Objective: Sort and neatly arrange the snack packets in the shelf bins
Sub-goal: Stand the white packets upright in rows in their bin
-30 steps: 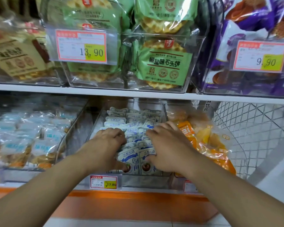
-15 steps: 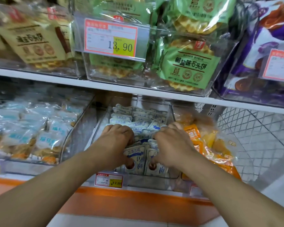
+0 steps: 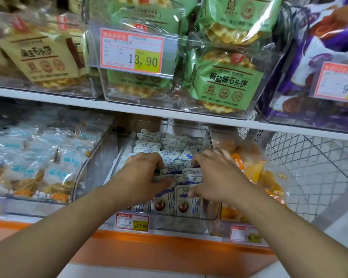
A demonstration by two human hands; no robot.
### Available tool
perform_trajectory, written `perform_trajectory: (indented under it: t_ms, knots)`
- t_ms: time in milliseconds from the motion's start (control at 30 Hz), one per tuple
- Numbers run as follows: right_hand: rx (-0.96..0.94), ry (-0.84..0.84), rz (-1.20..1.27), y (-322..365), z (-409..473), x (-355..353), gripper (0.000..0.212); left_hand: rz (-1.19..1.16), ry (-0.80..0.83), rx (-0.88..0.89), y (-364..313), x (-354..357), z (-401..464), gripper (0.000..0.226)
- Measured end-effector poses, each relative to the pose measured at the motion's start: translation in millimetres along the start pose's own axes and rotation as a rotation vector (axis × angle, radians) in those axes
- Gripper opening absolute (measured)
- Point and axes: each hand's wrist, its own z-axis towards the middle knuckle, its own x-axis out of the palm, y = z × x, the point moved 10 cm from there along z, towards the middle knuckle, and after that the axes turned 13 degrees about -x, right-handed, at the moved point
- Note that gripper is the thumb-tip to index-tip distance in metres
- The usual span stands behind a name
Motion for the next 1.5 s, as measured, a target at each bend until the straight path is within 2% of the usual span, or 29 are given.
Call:
perform_trajectory:
  t_ms: [100,233,300,433,500,533,600,700,800,867,933,1000,1033,1100,1200,1300,1367,1500]
  knots:
    - [0.074,-0.088,0.081,-19,-10,-10,0.086,-0.15,-0.036,-0.016,-4,-6,18,0.026]
    - [0.213,-0.187,0.253,-46,-23,-8,0.07,-0.239,-0.031,-0.008,-25,-1,50,0.036]
    - [0.2,-0.198,0.295,-48,-24,-1,0.07,-0.217,-0.006,-0.004,-37,11,66,0.036]
    - [0.191,-0.196,0.396,-50,-26,11,0.078,-0.174,0.032,-0.114,-43,34,96,0.024]
    - [0.174,-0.205,0.407,-49,-26,12,0.074,-0.132,0.069,-0.153,-45,40,104,0.025]
    - [0.16,-0.213,0.411,-48,-26,11,0.068,-0.148,0.058,-0.163,-46,38,105,0.025]
    - [0.141,-0.218,0.427,-48,-27,10,0.06,-0.25,-0.065,-0.149,-45,21,102,0.025]
    - [0.126,-0.252,0.432,-49,-27,9,0.071,-0.474,-0.247,-0.152,-36,-9,77,0.018]
    - [0.135,-0.301,0.435,-46,-30,1,0.092,-0.601,-0.283,-0.108,-35,-31,40,0.008]
    - [0.083,-0.368,0.407,-34,-32,-15,0.093,-0.664,-0.266,-0.058,-38,-43,15,0.007]
    - [0.002,-0.431,0.367,-17,-36,-34,0.082,-0.684,-0.27,0.017,-46,-54,-10,0.005]
    - [-0.085,-0.486,0.32,1,-40,-49,0.054,-0.685,-0.253,0.067,-55,-62,-31,0.004]
    - [-0.123,-0.527,0.304,9,-44,-55,0.041,-0.705,-0.218,0.067,-56,-63,-38,0.005]
    - [-0.148,-0.593,0.327,14,-53,-63,0.027,-0.737,-0.119,0.043,-50,-60,-45,0.015]
    - [-0.081,-0.538,0.389,3,-60,-58,0.021,-0.516,-0.063,-0.025,-23,-52,-46,0.035]
    - [-0.044,-0.238,0.327,2,-58,-31,0.025,-0.134,-0.078,-0.027,2,-47,-44,0.036]
    - [-0.089,-0.058,0.191,10,-58,-11,0.033,0.007,-0.06,0.039,10,-40,-42,0.036]
    - [-0.126,-0.009,0.128,18,-51,-5,0.043,0.173,-0.159,0.166,16,-38,-36,0.039]
